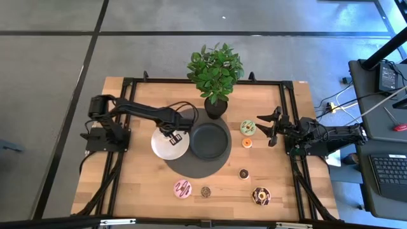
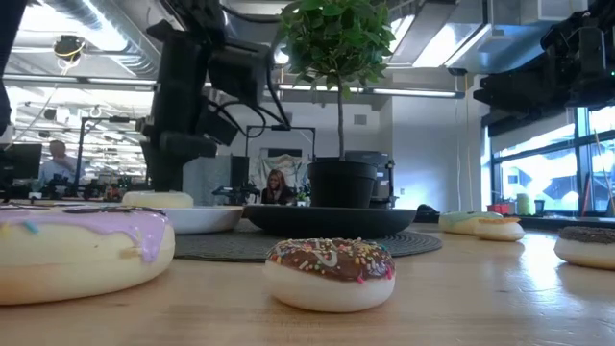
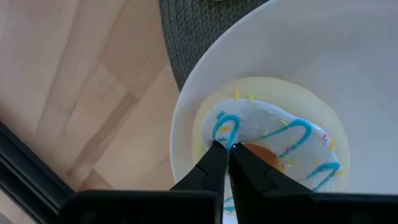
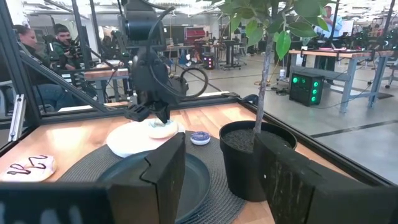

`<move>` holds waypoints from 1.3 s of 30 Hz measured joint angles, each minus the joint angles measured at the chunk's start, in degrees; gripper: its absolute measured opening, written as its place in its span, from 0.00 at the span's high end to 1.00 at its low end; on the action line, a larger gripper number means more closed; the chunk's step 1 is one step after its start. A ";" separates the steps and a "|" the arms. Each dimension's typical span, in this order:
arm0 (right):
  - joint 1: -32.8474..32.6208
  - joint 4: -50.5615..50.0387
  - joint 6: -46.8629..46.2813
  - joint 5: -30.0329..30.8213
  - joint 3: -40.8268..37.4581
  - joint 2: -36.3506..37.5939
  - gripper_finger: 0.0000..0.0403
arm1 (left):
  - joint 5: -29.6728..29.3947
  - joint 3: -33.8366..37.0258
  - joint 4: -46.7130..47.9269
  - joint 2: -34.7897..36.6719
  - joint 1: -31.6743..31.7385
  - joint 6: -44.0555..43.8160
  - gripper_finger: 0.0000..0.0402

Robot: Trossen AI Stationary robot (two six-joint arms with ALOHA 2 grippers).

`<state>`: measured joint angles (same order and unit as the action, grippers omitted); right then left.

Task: Pick & Place donuts
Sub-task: Put the large white donut on the white plate

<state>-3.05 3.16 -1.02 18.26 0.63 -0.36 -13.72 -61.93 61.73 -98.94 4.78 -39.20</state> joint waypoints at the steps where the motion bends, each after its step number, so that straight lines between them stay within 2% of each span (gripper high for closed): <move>1: -0.01 -0.02 0.00 0.00 0.00 -0.02 0.53 | -0.07 0.00 0.07 -0.23 -0.02 0.07 0.98; 23: -0.01 0.00 -0.04 -0.07 0.00 0.00 0.53 | -2.20 0.00 0.39 -0.43 -0.05 4.42 0.88; 39: -0.02 -0.01 0.01 -0.07 0.00 0.00 0.53 | -2.89 -0.02 4.49 -0.41 -0.04 3.46 0.61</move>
<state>-3.07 3.14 -1.01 18.20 0.63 -0.36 -16.60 -61.95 66.22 -99.35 4.73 -35.74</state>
